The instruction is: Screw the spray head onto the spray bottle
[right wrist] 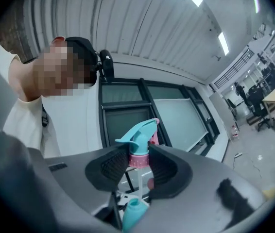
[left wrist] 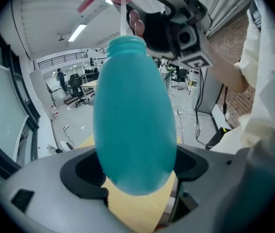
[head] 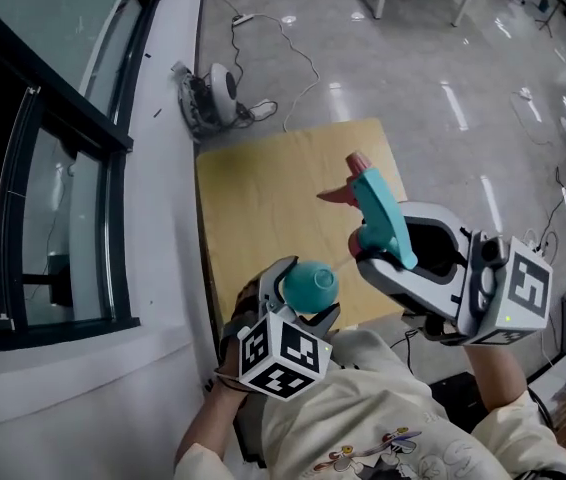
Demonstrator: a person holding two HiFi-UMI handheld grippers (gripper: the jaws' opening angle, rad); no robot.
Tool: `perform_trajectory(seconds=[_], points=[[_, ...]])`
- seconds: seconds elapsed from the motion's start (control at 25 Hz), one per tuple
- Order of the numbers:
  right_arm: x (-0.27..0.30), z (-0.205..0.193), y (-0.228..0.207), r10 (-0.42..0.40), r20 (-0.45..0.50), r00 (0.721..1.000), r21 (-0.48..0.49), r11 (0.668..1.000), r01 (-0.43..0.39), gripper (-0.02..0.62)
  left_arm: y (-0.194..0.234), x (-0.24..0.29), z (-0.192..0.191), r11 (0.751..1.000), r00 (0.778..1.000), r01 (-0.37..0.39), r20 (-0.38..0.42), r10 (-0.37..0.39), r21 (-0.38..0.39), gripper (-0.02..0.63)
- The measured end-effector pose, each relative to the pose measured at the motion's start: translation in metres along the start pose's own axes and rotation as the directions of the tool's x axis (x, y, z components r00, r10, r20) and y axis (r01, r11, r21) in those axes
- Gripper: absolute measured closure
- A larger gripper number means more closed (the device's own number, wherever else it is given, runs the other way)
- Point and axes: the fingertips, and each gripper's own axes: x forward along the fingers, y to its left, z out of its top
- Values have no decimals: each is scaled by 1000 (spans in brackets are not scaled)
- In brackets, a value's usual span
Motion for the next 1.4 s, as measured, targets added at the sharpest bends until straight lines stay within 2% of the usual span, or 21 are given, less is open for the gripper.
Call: perform_trajectory(seconds=[0.16, 0.28, 0.56, 0.64, 0.76, 0.84, 0.88, 0.92, 0.96, 1.04, 1.16, 1.2, 1.28, 1.4], points=[[20, 0, 26, 122, -52, 991, -23, 992, -123, 465, -5, -30, 27, 995, 996, 92, 4, -92, 32, 187], [11, -12, 36, 197, -67, 978, -2, 980, -197, 465, -9, -48, 40, 987, 989, 144, 2, -145, 71, 187], [4, -9, 57, 307, -97, 947, -49, 949, -312, 465, -23, -70, 52, 965, 982, 189, -61, -181, 179, 187], [2, -11, 63, 348, -121, 930, -59, 932, -357, 465, -28, -76, 48, 952, 971, 235, -86, -223, 195, 187], [3, -14, 72, 417, -145, 897, -65, 901, -430, 466, -39, -86, 45, 920, 941, 338, -109, -322, 200, 187], [4, -12, 75, 456, -145, 878, -62, 882, -468, 465, -45, -93, 46, 895, 913, 407, -93, -396, 185, 187], [5, -11, 75, 470, -140, 871, -60, 874, -481, 465, -46, -96, 47, 888, 905, 426, -79, -419, 173, 187], [7, -10, 75, 475, -137, 869, -60, 872, -486, 465, -44, -97, 48, 891, 905, 425, -63, -421, 161, 187], [11, -10, 73, 466, -136, 874, -63, 876, -478, 465, -39, -97, 49, 904, 916, 402, -47, -399, 148, 187], [19, -11, 65, 409, -146, 901, -74, 903, -422, 465, -24, -94, 49, 944, 950, 311, -13, -311, 106, 187], [39, -17, 47, 250, -174, 952, -98, 958, -270, 465, 9, -89, 46, 996, 996, 90, 28, -90, 2, 187], [47, -20, 43, 193, -182, 964, -118, 969, -216, 465, 21, -87, 43, 1000, 999, 1, 33, 0, -28, 187], [61, -27, 38, 82, -189, 979, -180, 977, -117, 465, 39, -81, 36, 986, 990, -133, 42, 137, -100, 187], [69, -35, 34, -38, -182, 983, -248, 969, -9, 465, 45, -70, 34, 951, 972, -205, 65, 226, -232, 187]])
